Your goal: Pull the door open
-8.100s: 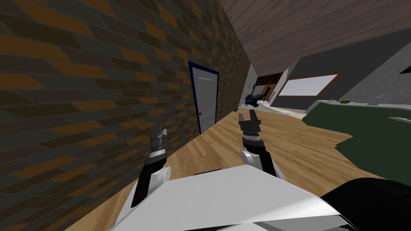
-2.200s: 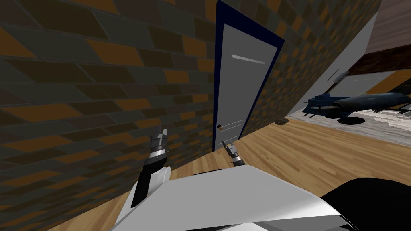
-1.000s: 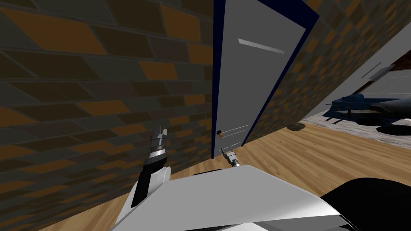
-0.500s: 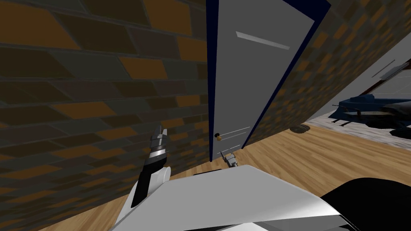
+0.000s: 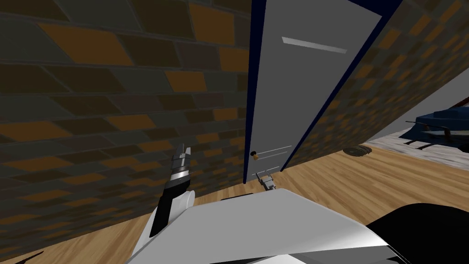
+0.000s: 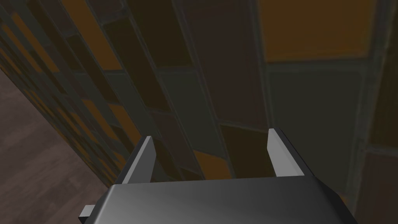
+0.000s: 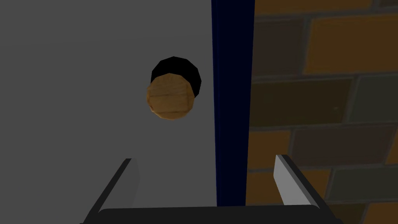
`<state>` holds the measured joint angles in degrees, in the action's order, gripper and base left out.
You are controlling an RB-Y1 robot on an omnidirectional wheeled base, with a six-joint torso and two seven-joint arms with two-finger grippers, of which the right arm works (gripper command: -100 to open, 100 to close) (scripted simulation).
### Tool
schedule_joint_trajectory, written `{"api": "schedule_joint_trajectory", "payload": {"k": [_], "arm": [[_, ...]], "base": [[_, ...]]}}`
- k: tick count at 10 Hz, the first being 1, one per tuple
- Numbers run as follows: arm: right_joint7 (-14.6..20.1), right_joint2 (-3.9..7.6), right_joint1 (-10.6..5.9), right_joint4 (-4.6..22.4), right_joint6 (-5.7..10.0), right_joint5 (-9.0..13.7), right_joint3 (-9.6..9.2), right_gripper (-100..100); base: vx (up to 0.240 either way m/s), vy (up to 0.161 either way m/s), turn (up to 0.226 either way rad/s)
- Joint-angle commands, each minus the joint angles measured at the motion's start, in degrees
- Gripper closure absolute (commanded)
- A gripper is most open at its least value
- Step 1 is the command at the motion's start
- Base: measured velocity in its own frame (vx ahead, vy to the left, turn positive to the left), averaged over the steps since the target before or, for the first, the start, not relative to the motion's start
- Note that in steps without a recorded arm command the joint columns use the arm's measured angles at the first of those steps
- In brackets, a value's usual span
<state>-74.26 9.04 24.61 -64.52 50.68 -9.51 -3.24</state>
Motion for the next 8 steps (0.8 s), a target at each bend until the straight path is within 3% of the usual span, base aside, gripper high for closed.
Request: {"api": "schedule_joint_trajectory", "payload": {"k": [1,6,8], "arm": [[0.4,0.59,-0.77,1.8,0.95,0.5,0.85,-100],[2.9,3.73,-2.81,6.6,3.18,2.7,4.2,-100],[4.9,6.13,-4.36,10.2,4.87,4.3,6.75,-100]], "base": [[0.004,0.093,0.086],[0.059,0.068,0.119],[0.153,0.06,0.222]]}}
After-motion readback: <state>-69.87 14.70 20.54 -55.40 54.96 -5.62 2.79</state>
